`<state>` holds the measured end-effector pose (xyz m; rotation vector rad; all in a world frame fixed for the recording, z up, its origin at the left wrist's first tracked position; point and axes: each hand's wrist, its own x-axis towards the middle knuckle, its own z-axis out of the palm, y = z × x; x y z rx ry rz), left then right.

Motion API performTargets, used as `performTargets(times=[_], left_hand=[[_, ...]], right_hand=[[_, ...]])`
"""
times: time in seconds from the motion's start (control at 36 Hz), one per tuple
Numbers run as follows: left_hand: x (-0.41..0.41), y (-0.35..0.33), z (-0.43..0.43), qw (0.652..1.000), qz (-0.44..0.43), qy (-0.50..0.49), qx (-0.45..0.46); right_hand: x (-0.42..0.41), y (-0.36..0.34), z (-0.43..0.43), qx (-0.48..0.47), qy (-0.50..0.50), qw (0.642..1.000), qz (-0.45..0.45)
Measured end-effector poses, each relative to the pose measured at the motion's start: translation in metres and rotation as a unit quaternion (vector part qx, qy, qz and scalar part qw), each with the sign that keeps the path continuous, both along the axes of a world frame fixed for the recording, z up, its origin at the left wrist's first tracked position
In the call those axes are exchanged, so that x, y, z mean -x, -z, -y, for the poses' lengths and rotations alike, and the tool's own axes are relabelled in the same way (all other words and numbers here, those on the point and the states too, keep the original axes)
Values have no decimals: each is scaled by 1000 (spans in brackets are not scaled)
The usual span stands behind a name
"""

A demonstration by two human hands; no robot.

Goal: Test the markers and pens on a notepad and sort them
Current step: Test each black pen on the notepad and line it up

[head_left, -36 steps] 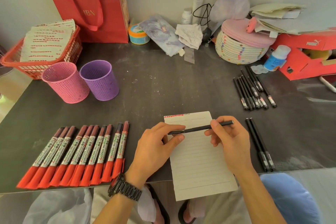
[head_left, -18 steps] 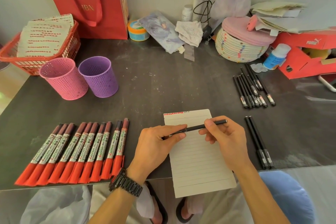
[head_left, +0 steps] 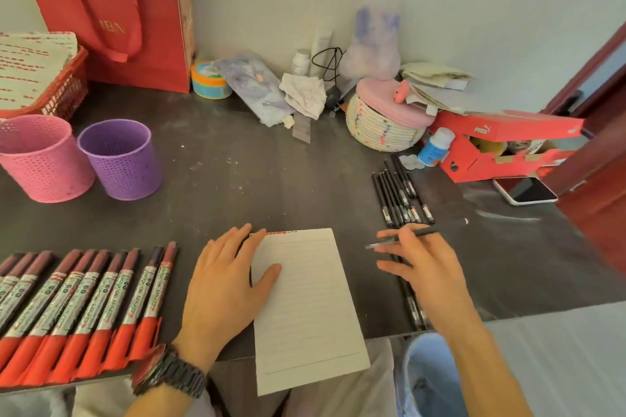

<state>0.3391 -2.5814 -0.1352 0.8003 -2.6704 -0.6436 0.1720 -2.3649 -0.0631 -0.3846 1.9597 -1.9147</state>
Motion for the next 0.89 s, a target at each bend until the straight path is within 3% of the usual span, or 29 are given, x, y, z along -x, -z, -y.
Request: performTargets(times=[0.14,0.28,0.39,0.89], left_hand=[[1,-1,0,999,32,2,13],[2,-3,1,998,54,3,21],[3,-4,1,998,65,7,21],[2,-7,1,998,65,5,9]], right_hand=[[43,-24,-51,-170,-9,984,-44],[71,-17,-82,-352,-84,929,-83],[75,-4,-87,-434,-119,885,-117],[62,10,-73,-479,-125,858,-136]])
